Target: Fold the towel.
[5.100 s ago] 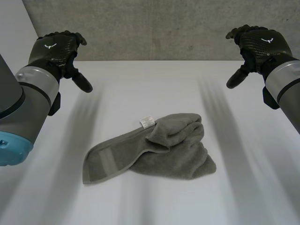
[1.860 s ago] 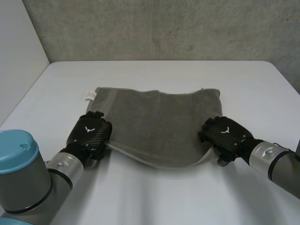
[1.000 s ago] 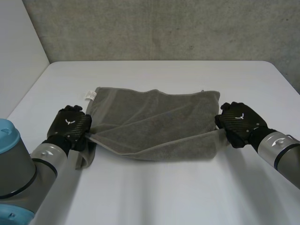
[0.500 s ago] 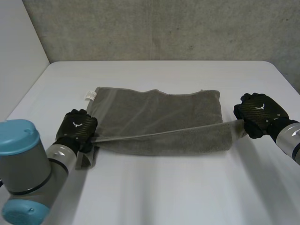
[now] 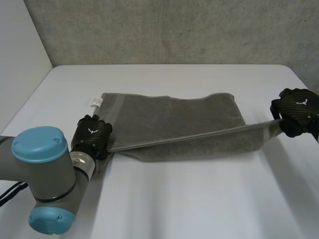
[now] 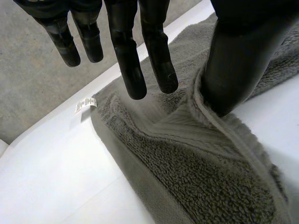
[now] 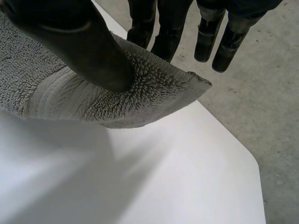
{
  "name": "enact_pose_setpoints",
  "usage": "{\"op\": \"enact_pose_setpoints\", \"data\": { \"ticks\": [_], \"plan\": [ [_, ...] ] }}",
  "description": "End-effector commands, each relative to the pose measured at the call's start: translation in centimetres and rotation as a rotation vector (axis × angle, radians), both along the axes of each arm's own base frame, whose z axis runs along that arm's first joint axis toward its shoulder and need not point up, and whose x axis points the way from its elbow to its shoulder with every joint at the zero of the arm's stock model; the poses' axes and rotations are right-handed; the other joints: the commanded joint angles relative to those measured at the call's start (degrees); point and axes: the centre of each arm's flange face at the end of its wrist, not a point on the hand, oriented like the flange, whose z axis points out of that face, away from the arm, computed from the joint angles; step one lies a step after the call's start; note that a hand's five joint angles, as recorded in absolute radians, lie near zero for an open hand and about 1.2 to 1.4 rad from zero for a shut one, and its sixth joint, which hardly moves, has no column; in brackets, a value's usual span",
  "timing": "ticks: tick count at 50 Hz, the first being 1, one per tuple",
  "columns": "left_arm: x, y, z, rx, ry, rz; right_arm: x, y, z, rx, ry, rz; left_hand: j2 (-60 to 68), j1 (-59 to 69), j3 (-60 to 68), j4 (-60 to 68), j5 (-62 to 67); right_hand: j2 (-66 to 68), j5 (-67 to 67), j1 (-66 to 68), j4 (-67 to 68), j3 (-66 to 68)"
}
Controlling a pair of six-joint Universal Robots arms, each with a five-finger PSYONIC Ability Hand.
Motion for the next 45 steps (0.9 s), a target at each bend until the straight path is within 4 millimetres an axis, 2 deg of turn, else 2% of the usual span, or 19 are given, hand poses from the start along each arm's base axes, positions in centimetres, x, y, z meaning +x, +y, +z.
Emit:
{"op": "enact_pose_setpoints", "data": {
  "ticks": [1, 2, 3, 4, 7, 9, 10, 14, 15, 17, 18, 20, 21, 22, 23, 25, 29, 34, 45],
  "plan": [
    [0.1, -0.1, 0.3, -0.006, 0.003, 0.004, -0.4, -0.1, 0.7, -0.021, -0.002, -0.013, 1.04, 1.49, -2.96, -3.36, 1.96, 4.13, 3.47, 4.22, -4.37, -2.48],
    [0.1, -0.1, 0.3, -0.006, 0.003, 0.004, -0.4, 0.0, 0.9, -0.025, -0.01, -0.015, 1.06, 1.51, -2.96, -3.36, 1.98, 4.13, 3.47, 4.22, -4.37, -2.48],
    [0.2, -0.1, 0.5, -0.008, 0.003, 0.007, -0.4, 0.0, 0.9, -0.025, -0.01, -0.016, 8.89, 9.33, -2.96, -3.36, 9.8, 4.13, 3.47, 4.22, -4.37, -2.48],
    [0.2, 0.0, 0.7, -0.01, 0.004, 0.007, -0.4, 0.0, 1.1, -0.025, -0.029, -0.018, 23.62, 24.07, -2.96, -3.36, 24.54, 4.13, 3.47, 4.22, -4.37, -2.48],
    [0.3, 0.0, 1.4, -0.026, 0.01, 0.01, -0.4, 0.2, 2.0, -0.036, -0.078, -0.028, 29.8, 30.25, -2.96, -3.36, 30.72, 4.13, 3.47, 4.22, -4.37, -2.48],
    [0.8, 0.2, 3.9, -0.089, 0.042, 0.021, -0.3, 0.5, 2.8, -0.051, -0.109, -0.025, 29.8, 30.25, -2.96, -3.36, 30.72, 4.13, 3.47, 4.22, -4.37, -2.48],
    [0.8, 0.2, 3.9, -0.089, 0.042, 0.021, -0.3, 0.5, 2.9, -0.051, -0.11, -0.025, 29.8, 30.25, -2.96, -3.36, 30.72, 4.13, 3.47, 4.22, -4.37, -2.48],
    [3.0, 0.0, 9.9, -0.247, 0.092, 0.067, 0.2, 1.2, 5.3, -0.108, -0.174, 0.02, 29.8, 30.25, -2.96, -3.36, 30.72, 4.13, 3.47, 4.22, -4.37, -2.48],
    [3.0, 0.0, 9.9, -0.247, 0.092, 0.067, 0.3, 1.2, 6.3, -0.131, -0.186, 0.029, 29.8, 30.25, -2.96, -3.36, 30.72, 4.13, 3.47, 4.22, -4.37, -2.48],
    [4.1, 0.0, 13.0, -0.331, 0.11, 0.091, 0.4, 1.2, 6.9, -0.143, -0.199, 0.039, 29.8, 30.25, -2.96, -3.36, 30.72, 4.13, 3.47, 4.22, -4.37, -2.48],
    [4.2, 0.0, 13.1, -0.331, 0.11, 0.091, 0.5, 1.3, 7.6, -0.16, -0.214, 0.053, 29.8, 30.25, -2.96, -3.36, 30.72, 4.13, 3.47, 4.22, -4.37, -2.48],
    [4.8, 0.5, 15.9, -0.402, 0.119, 0.079, 0.6, 1.3, 8.5, -0.181, -0.226, 0.06, 29.8, 30.25, -2.96, -3.36, 30.72, 4.13, 3.47, 4.22, -4.37, -2.48],
    [4.8, 0.5, 15.9, -0.402, 0.119, 0.079, 0.7, 1.6, 9.6, -0.209, -0.239, 0.067, 29.8, 30.25, -2.96, -3.36, 30.72, 4.13, 3.47, 4.22, -4.37, -2.48],
    [4.9, 0.9, 17.2, -0.431, 0.12, 0.065, 0.7, 1.6, 9.7, -0.209, -0.239, 0.067, 29.8, 30.25, -2.96, -3.36, 30.72, 4.13, 3.47, 4.22, -4.37, -2.48],
    [4.9, 0.9, 17.2, -0.431, 0.12, 0.065, 0.8, 1.8, 10.6, -0.225, -0.249, 0.071, 29.8, 30.25, -2.96, -3.36, 30.72, 4.13, 3.47, 4.22, -4.37, -2.48],
    [5.3, 1.9, 19.1, -0.465, 0.125, 0.046, 0.8, 2.1, 11.4, -0.235, -0.255, 0.074, 29.8, 30.25, -2.96, -3.36, 30.72, 4.13, 3.47, 4.22, -4.37, -2.48],
    [6.0, 2.5, 20.2, -0.482, 0.126, 0.049, 1.2, 3.1, 13.1, -0.241, -0.258, 0.096, 29.8, 30.25, -2.96, -3.36, 30.72, 4.13, 3.47, 4.22, -4.37, -2.48],
    [6.4, 3.1, 20.6, -0.494, 0.125, 0.044, 1.4, 3.7, 13.5, -0.234, -0.252, 0.117, 29.8, 30.25, -2.96, -3.36, 30.72, 4.13, 3.47, 4.22, -4.37, -2.48],
    [7.1, 1.2, 16.8, -0.374, 0.085, 0.073, 1.4, 2.8, 11.6, -0.175, -0.256, 0.117, 29.8, 30.25, -2.96, -3.36, 30.72, 4.13, 3.47, 4.22, -4.37, -2.48]
  ]
}}
